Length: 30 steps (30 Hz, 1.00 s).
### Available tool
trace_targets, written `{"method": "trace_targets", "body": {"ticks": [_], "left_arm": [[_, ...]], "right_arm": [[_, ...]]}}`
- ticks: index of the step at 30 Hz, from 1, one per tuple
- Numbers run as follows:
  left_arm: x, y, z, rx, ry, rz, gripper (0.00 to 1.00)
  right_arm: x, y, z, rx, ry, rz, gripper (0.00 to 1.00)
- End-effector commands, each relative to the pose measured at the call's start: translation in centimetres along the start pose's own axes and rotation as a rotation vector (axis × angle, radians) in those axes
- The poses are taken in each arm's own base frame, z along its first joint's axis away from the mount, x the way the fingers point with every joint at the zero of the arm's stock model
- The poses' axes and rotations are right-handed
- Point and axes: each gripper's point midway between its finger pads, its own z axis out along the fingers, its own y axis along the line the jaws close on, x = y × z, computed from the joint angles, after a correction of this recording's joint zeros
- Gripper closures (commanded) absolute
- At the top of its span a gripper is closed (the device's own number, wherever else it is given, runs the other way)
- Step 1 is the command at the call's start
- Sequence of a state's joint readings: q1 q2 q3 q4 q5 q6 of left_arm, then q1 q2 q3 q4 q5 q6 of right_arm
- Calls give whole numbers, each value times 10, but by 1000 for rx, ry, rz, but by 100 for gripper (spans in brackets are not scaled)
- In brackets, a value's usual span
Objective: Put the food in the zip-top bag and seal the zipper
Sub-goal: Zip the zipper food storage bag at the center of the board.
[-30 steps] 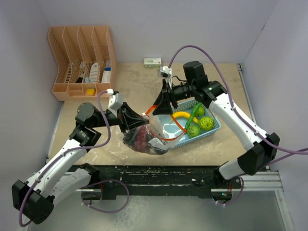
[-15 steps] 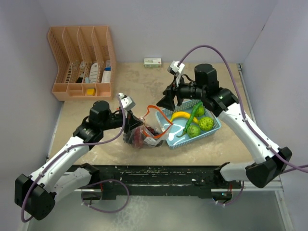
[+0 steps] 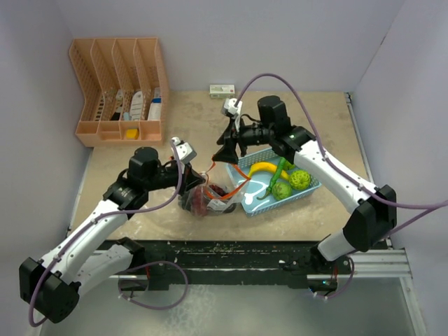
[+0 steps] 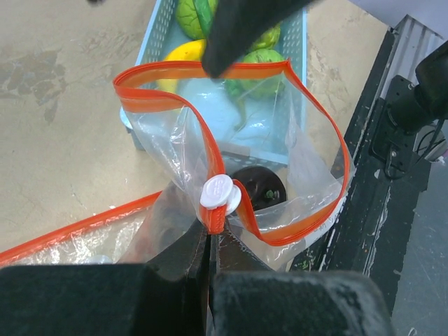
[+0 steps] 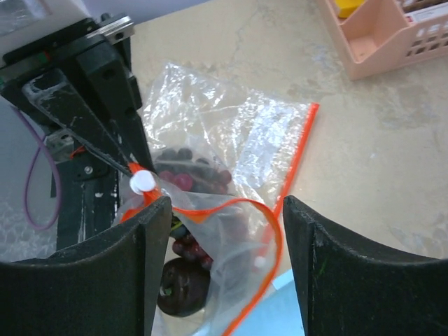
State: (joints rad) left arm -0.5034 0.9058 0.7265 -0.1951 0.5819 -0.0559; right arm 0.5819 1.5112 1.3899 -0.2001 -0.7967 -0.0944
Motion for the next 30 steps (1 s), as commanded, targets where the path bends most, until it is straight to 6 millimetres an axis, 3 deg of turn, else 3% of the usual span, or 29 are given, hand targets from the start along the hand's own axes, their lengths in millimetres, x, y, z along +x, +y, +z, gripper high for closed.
{"method": "trace_targets", "body": {"ticks": [1,7,16,17,19,20,27,30], "left_arm": [[-34,2,-4,-18,-62,48,100],[-38,-1,-4,-11,-59,32,100],[-47,-10,-10,21,-87,41,100],[-47,-11,-11,24,-85,39,100],[-48,-12,-11,28,-85,36,100],[-48,-12,-11,27,-85,38,100],[-47,-8,-9,16,-77,43,100],[-48,-7,-7,16,-72,38,100]], "right_arm": [[-20,24,18,-26,-43,-110,32],[-18,34,34,20,-8,-148,39],[-15,21,22,132,5,-179,40],[-15,19,21,145,13,-187,42],[-16,16,18,167,22,-200,57],[-15,16,15,173,33,-198,59],[-25,23,-4,218,0,-206,44],[-19,30,-4,189,15,-189,40]]}}
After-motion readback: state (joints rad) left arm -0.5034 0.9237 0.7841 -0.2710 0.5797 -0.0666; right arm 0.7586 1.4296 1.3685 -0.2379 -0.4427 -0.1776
